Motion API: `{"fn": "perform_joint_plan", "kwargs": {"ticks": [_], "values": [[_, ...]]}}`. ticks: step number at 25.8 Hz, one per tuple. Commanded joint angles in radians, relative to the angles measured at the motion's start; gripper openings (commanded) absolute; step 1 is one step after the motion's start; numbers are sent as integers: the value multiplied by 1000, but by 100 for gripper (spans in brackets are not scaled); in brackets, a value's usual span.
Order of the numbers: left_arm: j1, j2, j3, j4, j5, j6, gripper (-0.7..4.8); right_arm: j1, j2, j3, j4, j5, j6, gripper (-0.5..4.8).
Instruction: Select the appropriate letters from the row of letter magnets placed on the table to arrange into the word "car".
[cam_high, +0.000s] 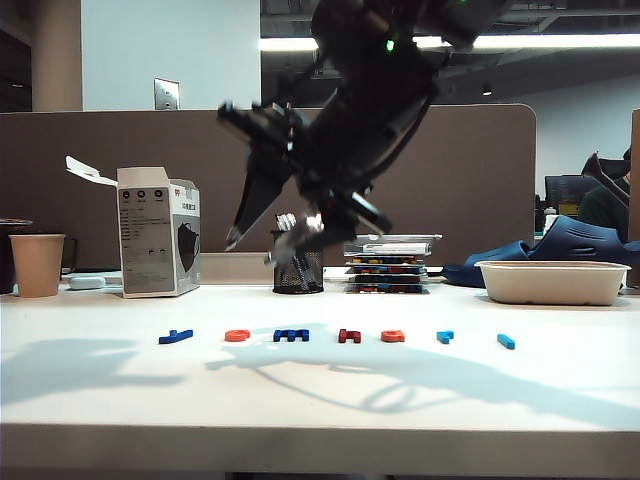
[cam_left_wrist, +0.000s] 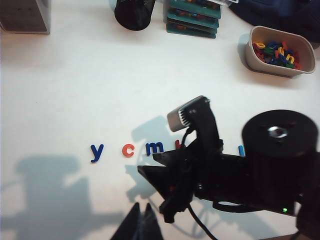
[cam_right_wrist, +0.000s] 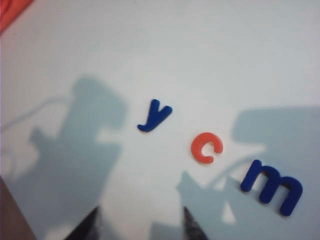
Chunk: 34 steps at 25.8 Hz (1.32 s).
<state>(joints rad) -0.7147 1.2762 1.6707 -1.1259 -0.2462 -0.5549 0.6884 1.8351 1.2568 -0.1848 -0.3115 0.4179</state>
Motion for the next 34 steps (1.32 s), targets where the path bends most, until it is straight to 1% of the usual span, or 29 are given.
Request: {"fn": "perform_joint_plan", "kwargs": {"ticks": [1,8,13,16,21,23,25,26,27,29,34], "values": [[0,-3,3,5,-3,1,-6,3,35,6,43,-6,-3,211],[0,-3,3,5,-2,1,-6,3,72,6,71,19,28,211],[0,-3,3,5,-2,1,-6,4,74,6,111,39,28,212],[0,-3,3,5,-2,1,-6,6,74,6,110,100,49,213],[0,-3,3,5,-2,1,-6,31,74,6,113,171,91,213],[0,-3,3,5,-2,1,-6,62,74,8,115,233,111,217],[0,-3,3,5,-3,1,-6,88,82,34,93,291,110,244],[0,-3,3,5,-3,1,-6,98,96,74,48,333,111,281],[0,-2,3,5,-2,1,-6,105,117,117,10,363,111,284],[0,-2,3,6,-2,1,-6,114,143,159,-20,378,132,284],[0,-2,3,6,-3,1,-6,135,186,204,-35,448,214,284]]}}
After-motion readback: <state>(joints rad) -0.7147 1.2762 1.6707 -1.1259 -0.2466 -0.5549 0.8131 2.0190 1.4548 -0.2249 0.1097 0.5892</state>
